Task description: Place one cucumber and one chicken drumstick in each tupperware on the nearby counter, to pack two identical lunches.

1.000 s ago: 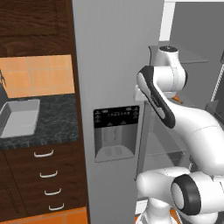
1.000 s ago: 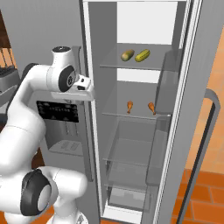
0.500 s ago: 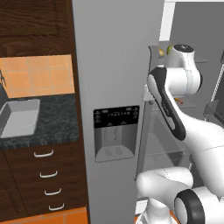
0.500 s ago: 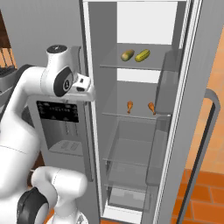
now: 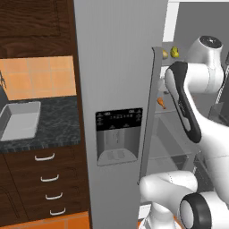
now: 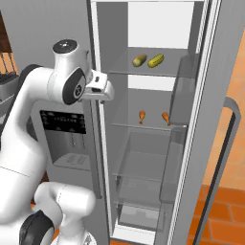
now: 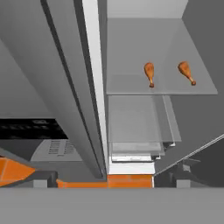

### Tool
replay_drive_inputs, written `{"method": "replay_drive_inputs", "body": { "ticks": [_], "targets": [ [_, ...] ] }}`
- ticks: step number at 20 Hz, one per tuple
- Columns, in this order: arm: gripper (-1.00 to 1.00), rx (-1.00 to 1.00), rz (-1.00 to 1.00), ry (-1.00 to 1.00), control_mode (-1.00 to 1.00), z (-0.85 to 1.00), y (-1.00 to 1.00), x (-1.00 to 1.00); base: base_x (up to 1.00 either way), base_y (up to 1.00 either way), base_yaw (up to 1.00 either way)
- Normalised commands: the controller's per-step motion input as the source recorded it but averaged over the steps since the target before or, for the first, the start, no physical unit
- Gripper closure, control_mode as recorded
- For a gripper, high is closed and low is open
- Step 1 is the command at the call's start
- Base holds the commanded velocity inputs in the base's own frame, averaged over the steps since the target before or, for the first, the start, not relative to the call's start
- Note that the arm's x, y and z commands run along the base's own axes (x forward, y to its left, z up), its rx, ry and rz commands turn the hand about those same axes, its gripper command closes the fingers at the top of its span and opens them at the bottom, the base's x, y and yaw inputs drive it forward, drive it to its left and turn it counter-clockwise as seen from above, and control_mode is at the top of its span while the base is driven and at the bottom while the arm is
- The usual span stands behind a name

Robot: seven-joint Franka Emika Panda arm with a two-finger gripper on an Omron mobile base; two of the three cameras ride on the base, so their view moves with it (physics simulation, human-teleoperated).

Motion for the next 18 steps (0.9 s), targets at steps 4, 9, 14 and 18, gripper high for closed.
{"method": "replay_drive_inputs", "body": {
  "ticks": [4,9,14,18],
  "targets": [
    [-1.00,0.00,-0.07,-0.10,-1.00,0.50,-0.40,0.06,0.00,0.00,0.00],
    [-1.00,-0.01,-0.13,-0.15,-1.00,0.26,-0.40,0.15,0.00,0.00,0.00],
    [-1.00,-0.01,-0.17,-0.14,-1.00,0.26,-0.36,0.24,0.00,0.00,0.00],
    [-1.00,0.00,-0.05,-0.01,-1.00,0.09,-0.38,0.51,0.00,0.00,0.00]
  ]
}}
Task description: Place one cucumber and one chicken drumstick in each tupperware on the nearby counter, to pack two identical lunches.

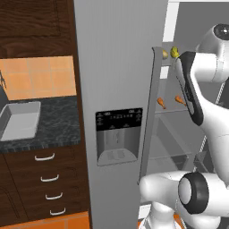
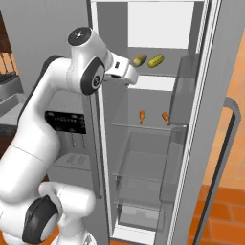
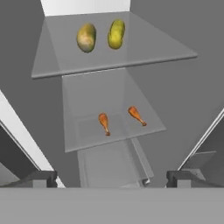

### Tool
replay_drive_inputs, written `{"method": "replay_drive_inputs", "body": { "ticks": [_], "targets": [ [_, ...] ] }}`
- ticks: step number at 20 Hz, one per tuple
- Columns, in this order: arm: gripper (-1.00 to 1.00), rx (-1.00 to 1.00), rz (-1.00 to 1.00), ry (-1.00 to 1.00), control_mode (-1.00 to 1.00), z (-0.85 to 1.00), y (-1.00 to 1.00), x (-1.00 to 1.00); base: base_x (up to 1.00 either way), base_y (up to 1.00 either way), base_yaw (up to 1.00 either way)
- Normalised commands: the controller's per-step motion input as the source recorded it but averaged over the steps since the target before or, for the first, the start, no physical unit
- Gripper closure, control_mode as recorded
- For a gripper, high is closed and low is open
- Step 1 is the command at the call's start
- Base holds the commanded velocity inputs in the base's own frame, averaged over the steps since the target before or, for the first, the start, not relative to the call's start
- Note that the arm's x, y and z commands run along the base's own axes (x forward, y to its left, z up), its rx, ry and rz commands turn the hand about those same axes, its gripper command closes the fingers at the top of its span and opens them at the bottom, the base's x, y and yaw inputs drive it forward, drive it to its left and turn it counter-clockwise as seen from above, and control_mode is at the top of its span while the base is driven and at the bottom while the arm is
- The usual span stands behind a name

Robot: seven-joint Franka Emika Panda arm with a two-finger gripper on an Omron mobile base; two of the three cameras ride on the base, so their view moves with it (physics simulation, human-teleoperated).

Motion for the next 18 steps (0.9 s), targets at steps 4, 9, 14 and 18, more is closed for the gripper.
{"method": "replay_drive_inputs", "body": {
  "ticks": [4,9,14,18],
  "targets": [
    [-1.00,0.01,0.00,-0.01,-1.00,0.03,-0.33,0.58,0.00,0.00,0.00],
    [-1.00,0.01,0.00,0.00,-1.00,0.09,-0.26,0.61,0.00,0.00,0.00],
    [-1.00,0.03,0.01,0.00,-1.00,0.01,-0.34,0.57,0.00,0.00,0.00],
    [-1.00,0.07,0.07,0.00,-1.00,0.03,-0.32,0.48,0.00,0.00,0.00]
  ]
}}
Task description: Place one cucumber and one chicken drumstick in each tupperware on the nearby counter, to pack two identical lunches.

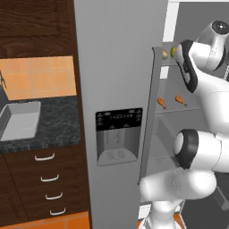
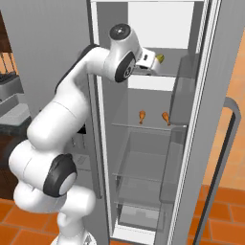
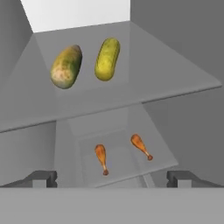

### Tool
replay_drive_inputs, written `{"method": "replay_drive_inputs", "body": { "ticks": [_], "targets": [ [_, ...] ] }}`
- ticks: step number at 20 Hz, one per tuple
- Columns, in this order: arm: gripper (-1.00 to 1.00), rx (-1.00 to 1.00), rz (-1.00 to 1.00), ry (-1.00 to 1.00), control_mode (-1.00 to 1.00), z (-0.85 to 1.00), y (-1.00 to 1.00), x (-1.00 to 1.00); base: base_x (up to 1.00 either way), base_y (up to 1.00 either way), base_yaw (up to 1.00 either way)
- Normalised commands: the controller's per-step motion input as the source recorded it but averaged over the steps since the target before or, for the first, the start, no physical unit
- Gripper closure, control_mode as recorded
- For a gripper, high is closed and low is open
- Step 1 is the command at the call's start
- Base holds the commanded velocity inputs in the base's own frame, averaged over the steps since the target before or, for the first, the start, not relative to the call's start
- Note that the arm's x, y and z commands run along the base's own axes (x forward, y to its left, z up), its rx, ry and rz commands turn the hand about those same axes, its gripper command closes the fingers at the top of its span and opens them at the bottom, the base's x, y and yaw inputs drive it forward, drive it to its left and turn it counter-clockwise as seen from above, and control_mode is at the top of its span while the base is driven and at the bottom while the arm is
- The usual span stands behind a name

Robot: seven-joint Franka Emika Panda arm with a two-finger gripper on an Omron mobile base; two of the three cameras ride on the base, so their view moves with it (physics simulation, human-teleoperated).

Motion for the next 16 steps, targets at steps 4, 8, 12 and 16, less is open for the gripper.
{"method": "replay_drive_inputs", "body": {
  "ticks": [4,8,12,16],
  "targets": [
    [-1.00,0.02,0.01,0.01,-1.00,0.05,-0.22,0.52,0.00,0.00,0.00],
    [-1.00,0.00,0.00,0.06,-1.00,0.00,-0.04,0.61,0.00,0.00,0.00],
    [-1.00,0.01,0.01,0.03,-1.00,0.00,-0.10,0.64,0.00,0.00,0.00],
    [-1.00,0.02,0.05,0.00,-1.00,0.00,-0.20,0.61,0.00,0.00,0.00]
  ]
}}
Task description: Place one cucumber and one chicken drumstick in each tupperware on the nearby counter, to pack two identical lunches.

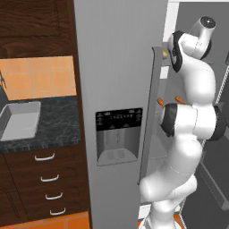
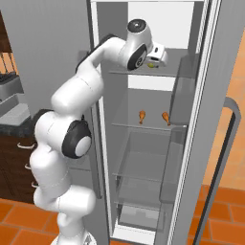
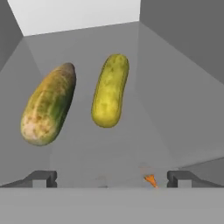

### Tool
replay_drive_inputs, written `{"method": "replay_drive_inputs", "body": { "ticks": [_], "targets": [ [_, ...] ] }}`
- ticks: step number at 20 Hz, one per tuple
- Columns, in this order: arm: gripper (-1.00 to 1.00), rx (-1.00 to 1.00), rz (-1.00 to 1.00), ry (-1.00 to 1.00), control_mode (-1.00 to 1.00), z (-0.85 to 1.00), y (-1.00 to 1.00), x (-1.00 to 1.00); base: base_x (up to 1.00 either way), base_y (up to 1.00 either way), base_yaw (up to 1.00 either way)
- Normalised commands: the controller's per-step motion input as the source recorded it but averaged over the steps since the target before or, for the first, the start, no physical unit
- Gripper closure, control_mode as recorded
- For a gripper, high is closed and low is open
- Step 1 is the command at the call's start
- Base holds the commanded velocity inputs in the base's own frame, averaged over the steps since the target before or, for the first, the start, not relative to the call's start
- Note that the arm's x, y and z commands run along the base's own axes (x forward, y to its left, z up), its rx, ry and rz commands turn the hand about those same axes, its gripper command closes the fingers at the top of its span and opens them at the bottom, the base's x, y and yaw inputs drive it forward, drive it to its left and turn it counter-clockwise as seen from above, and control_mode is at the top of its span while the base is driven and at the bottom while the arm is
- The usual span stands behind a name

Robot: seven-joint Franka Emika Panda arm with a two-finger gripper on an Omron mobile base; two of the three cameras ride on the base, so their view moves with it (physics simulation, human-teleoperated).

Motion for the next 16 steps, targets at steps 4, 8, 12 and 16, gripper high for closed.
{"method": "replay_drive_inputs", "body": {
  "ticks": [4,8,12,16],
  "targets": [
    [-1.00,0.02,0.09,0.00,-1.00,-0.04,-0.19,0.63,0.00,0.00,0.00],
    [-1.00,0.01,0.07,0.00,-1.00,-0.05,-0.05,0.66,0.00,0.00,0.00],
    [-1.00,0.00,0.00,0.02,-1.00,-0.03,-0.09,0.64,0.00,0.00,0.00],
    [-1.00,0.00,0.00,0.05,-1.00,-0.23,-0.02,0.48,0.00,0.00,0.00]
  ]
}}
